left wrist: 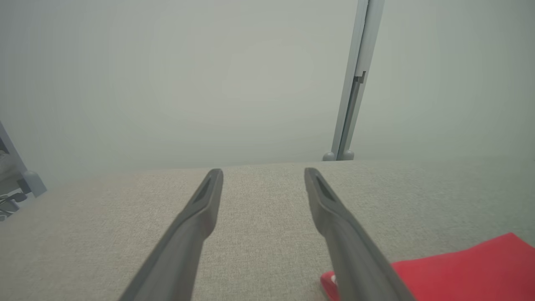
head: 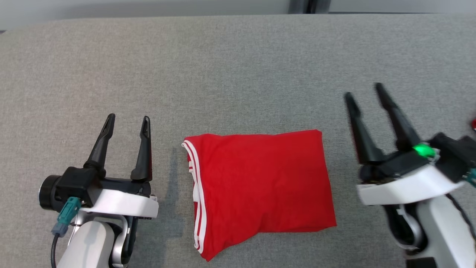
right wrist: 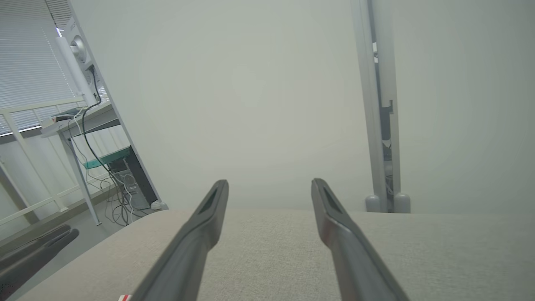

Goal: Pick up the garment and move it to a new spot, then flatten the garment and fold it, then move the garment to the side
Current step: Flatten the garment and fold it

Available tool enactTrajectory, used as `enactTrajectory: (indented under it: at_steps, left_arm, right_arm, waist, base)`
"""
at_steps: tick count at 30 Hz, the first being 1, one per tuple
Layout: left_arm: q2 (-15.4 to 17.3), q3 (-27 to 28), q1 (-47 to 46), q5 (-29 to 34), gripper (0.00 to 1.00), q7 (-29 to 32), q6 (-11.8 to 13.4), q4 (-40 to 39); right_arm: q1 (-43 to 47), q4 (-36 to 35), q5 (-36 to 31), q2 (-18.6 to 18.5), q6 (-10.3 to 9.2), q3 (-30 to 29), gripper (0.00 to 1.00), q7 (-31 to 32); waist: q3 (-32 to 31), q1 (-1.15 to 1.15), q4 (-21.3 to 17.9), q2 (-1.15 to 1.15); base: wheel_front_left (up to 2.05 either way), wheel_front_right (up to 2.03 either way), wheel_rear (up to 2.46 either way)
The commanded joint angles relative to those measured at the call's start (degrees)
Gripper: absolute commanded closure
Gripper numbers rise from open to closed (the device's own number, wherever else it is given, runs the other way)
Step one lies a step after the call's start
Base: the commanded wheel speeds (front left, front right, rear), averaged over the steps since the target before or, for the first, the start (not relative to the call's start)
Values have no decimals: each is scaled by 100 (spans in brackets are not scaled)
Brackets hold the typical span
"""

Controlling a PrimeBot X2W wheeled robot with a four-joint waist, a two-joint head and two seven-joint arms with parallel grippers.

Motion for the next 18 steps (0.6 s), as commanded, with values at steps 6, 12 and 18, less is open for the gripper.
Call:
enactTrajectory:
  at_steps: [6, 12, 18]
  left_arm:
    - [51, 252, 248, -3, 0, -21, 93, -193]
    - [115, 327, 643, 11, 0, -21, -10, -202]
    - [189, 270, 994, 35, 0, -20, -81, -112]
  right_arm:
    - [705, -226, -514, -92, 0, -1033, 0, 268]
    - [1359, -189, -808, -17, 0, -1537, 0, 480]
    - [1793, -23, -902, 60, 0, -1571, 0, 572]
  waist:
    - [-274, 0, -131, 0]
    - [-707, 0, -220, 0]
    - [-1165, 0, -258, 0]
  base:
    - [0, 0, 0]
    - [0, 0, 0]
    - [0, 0, 0]
